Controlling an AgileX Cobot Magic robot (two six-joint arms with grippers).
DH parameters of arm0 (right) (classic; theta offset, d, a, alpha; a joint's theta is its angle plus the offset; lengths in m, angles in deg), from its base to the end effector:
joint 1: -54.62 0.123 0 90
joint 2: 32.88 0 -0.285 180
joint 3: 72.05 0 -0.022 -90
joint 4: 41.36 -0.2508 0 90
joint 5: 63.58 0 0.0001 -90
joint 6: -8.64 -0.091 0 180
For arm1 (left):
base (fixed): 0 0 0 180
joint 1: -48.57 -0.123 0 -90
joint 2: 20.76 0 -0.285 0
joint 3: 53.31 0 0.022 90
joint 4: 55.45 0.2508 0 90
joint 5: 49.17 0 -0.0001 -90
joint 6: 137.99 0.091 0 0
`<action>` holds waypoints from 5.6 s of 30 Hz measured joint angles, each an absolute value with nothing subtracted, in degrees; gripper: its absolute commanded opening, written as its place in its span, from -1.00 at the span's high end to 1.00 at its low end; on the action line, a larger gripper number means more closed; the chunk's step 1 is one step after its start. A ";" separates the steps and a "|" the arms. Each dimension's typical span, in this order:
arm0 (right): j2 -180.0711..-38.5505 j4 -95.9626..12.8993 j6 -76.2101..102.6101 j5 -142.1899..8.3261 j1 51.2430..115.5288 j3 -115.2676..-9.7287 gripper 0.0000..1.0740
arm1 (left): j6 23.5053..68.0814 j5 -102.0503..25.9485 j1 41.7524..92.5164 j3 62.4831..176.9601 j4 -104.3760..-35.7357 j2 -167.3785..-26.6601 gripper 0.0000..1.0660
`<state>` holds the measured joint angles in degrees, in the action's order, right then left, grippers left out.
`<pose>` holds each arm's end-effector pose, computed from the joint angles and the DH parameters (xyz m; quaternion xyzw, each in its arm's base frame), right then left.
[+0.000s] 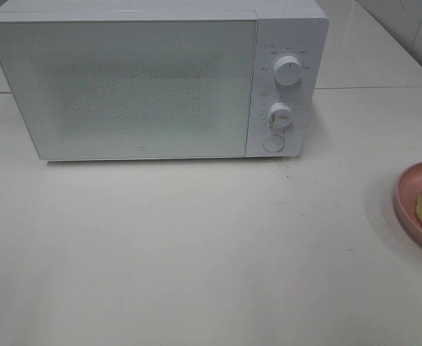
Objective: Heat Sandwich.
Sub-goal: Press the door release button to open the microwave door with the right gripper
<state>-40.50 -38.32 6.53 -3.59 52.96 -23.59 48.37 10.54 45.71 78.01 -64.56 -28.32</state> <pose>-0.0051 -0.0040 0.2790 0.0288 0.8476 -0.0244 0.5293 -0.0044 -0.0127 0.2791 0.0282 0.8447 -0.0366 0.5333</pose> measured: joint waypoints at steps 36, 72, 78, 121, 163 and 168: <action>-49.95 -38.55 6.53 -8.69 52.96 -26.75 -0.42 | 48.37 10.54 45.71 78.01 -64.56 -28.32 -0.90; -82.73 -38.78 6.53 -40.89 52.96 -26.75 -0.42 | 48.37 10.54 45.71 78.01 -64.56 -28.32 -0.90; -87.65 -38.78 6.53 -45.88 52.96 -26.75 -0.42 | 48.37 10.54 45.71 78.01 -64.56 -28.32 -0.90; -121.06 -64.68 22.05 -111.77 77.71 -12.19 -0.42 | 48.37 10.54 45.71 78.01 -64.56 -28.32 -0.90; -137.67 -90.46 -0.64 -129.07 100.52 -12.36 -0.42 | 48.37 10.54 45.71 78.01 -64.56 -28.32 -0.90; -137.67 -90.46 -19.77 -129.07 100.52 -12.36 -0.42 | 48.37 10.54 45.71 78.01 -64.56 -28.32 -0.90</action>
